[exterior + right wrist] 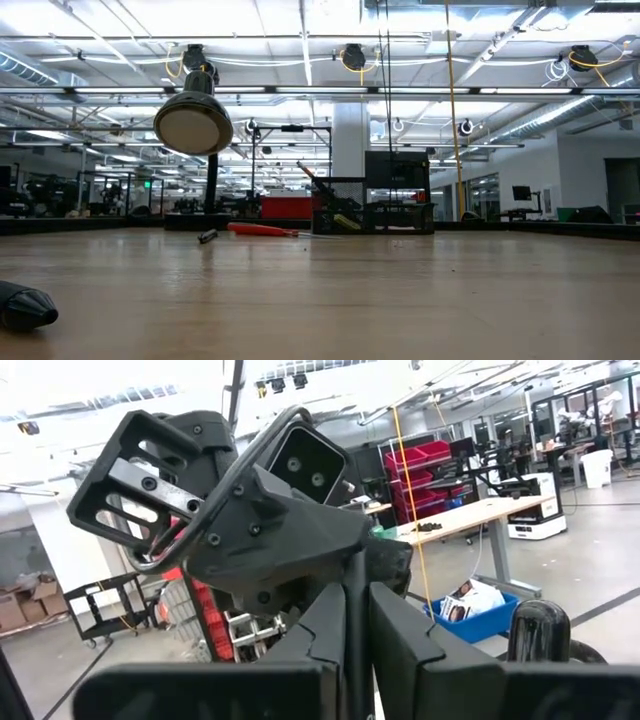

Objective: Pick and place office supplies into organizer
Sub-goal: Put the black pen into the black desk organizer

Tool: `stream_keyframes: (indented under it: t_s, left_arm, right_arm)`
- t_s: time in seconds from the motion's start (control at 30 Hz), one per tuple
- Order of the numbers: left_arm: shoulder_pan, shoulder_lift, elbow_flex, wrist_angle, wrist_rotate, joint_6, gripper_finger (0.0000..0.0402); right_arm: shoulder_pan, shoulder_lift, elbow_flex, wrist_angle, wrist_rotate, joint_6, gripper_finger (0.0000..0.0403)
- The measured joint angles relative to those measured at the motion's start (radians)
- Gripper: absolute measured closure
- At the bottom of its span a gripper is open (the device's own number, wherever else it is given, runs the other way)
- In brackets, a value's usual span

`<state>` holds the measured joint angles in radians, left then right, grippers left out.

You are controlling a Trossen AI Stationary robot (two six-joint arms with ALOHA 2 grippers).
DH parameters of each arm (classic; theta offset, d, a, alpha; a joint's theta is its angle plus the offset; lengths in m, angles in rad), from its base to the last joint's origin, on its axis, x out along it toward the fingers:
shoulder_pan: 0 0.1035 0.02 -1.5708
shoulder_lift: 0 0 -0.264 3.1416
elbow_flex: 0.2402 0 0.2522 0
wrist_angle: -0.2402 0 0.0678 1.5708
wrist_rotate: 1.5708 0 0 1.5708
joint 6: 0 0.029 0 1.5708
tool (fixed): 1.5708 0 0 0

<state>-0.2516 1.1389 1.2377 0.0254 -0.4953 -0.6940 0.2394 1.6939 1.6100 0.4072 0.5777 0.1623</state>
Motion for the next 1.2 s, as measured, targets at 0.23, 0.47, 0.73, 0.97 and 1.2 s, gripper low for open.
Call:
stream_keyframes:
  t_s: [0.23,0.47,0.73,0.97,1.2]
  left_arm:
    - [0.000,0.000,0.000,0.000,0.000,0.030,0.0361]
    - [0.000,-0.005,0.000,0.001,-0.001,0.047,0.0379]
    - [0.015,-0.018,-0.001,0.013,-0.018,0.090,0.0369]
    - [0.040,-0.022,-0.001,0.005,-0.021,0.121,0.0374]
    - [0.108,-0.021,-0.001,-0.004,-0.051,0.191,0.0364]
  right_arm:
    - [0.000,0.000,0.000,-0.001,0.001,0.001,0.0383]
    - [0.000,0.000,0.000,0.000,0.000,-0.020,0.0373]
    - [0.026,-0.014,0.000,-0.180,0.003,-0.014,0.0310]
    - [0.072,-0.049,0.001,-0.358,0.040,-0.010,0.0278]
    - [0.154,-0.117,0.000,-0.606,0.116,-0.026,0.0276]
